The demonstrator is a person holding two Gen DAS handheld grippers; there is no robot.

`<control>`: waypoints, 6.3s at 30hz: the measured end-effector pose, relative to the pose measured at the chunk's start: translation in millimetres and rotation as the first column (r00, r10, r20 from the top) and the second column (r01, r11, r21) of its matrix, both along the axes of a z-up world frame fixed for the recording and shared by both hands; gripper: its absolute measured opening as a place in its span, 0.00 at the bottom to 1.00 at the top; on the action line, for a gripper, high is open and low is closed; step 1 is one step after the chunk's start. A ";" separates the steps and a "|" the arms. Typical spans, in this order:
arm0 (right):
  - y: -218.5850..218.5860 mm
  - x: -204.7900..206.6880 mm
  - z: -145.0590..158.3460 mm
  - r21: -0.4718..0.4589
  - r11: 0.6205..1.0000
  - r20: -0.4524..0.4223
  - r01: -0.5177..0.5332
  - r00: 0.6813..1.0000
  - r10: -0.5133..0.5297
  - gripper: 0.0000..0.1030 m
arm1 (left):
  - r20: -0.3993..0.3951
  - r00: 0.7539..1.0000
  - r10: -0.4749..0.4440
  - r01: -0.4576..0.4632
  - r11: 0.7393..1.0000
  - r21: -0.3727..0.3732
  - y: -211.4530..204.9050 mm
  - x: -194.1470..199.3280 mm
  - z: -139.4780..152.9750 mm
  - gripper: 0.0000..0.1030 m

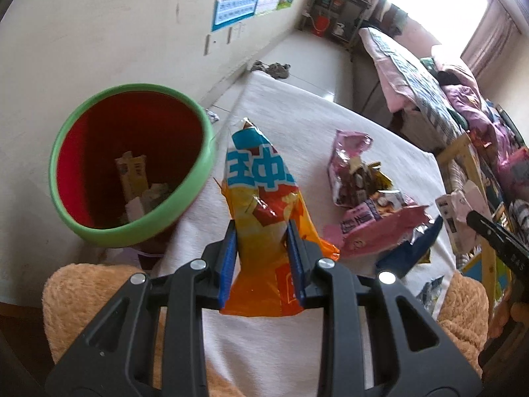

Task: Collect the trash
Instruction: 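Carry both items over the red bucket and open both grippers, then move both open grippers back toward the table, then grasp the dark blue wrapper with the left gripper while the right gripper grasps the blue-white packet, then carry both wrappers over the red bucket and open both grippers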

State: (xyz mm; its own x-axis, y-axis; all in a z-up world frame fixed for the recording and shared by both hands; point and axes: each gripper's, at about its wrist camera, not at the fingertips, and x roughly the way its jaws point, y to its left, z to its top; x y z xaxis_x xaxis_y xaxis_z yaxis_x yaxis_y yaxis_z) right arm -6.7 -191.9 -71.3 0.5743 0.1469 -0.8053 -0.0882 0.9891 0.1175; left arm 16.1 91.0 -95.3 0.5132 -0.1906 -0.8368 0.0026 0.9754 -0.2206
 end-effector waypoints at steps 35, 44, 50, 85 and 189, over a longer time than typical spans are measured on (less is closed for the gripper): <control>205.9 80.3 -7.0 0.081 0.896 0.005 -0.437 0.899 0.438 0.35 | 0.053 0.962 0.269 -0.271 0.962 0.021 117.2 19.2 7.9 0.27; 258.6 111.9 -12.1 0.105 0.867 -0.023 -0.487 0.871 0.491 0.35 | 0.065 0.939 0.338 -0.341 0.938 0.053 150.5 27.1 7.7 0.27; 276.6 115.8 -15.8 0.112 0.852 -0.038 -0.512 0.854 0.519 0.53 | 0.056 0.929 0.367 -0.370 0.926 0.075 155.8 31.5 2.2 0.51; -81.3 -41.7 -112.7 0.149 0.965 -0.505 0.215 0.856 -0.113 0.69 | -0.034 0.963 -0.266 0.267 0.963 0.021 -95.7 9.2 -9.8 0.51; 22.9 25.6 40.2 0.110 0.993 0.081 -0.038 0.996 0.029 0.33 | 0.076 0.996 -0.056 0.060 0.997 -0.046 -14.6 23.1 49.4 0.17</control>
